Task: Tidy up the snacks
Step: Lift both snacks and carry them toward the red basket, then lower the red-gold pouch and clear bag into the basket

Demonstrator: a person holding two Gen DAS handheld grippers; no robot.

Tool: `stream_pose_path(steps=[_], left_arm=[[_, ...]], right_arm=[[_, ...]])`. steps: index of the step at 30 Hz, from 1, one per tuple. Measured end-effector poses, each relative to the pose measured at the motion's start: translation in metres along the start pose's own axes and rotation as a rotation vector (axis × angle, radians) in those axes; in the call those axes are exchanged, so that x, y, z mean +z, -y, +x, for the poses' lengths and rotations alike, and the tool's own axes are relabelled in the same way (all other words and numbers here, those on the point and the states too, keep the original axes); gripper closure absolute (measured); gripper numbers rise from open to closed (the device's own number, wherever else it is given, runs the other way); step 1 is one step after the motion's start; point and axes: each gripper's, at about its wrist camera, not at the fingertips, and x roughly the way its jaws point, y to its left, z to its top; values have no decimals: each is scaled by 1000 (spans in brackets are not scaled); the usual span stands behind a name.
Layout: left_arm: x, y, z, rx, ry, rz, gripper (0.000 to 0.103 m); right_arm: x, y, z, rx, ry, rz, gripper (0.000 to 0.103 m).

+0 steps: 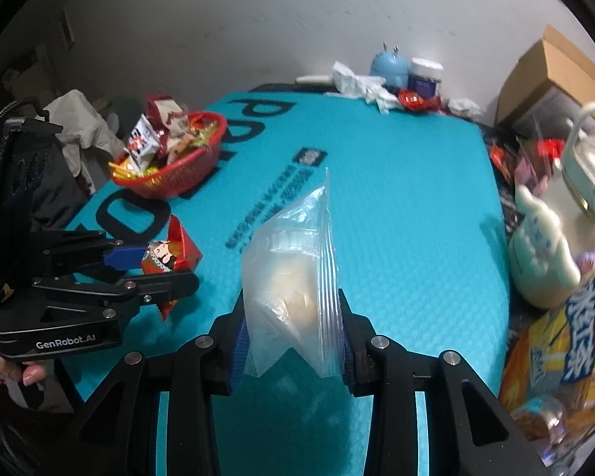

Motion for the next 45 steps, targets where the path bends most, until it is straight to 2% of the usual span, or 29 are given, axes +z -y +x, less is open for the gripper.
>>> stream_pose_path(steps=[11, 18, 23, 29, 40, 41, 43, 45], left_arm=[[29, -14, -43, 30, 145, 17, 68], [51, -35, -60, 101, 212, 29, 68], [69, -55, -63, 161, 242, 39, 68], [81, -77, -49, 208, 221, 40, 68], [87, -114, -3, 220, 110, -23, 67], [86, -115, -1, 215, 104, -26, 65], [87, -116, 4, 212, 95, -26, 57], [89, -116, 9, 237, 89, -25, 50]], right_arm=[[45, -19, -16, 12, 109, -88, 66], [78, -31, -18, 22, 166, -129, 66], [95, -38, -6, 38, 172, -144, 66], [110, -44, 19, 59, 158, -151, 66], [128, -47, 68, 85, 102, -163, 66], [129, -46, 72, 89, 95, -162, 66], [131, -46, 80, 93, 81, -162, 66], [132, -45, 86, 97, 68, -162, 66]])
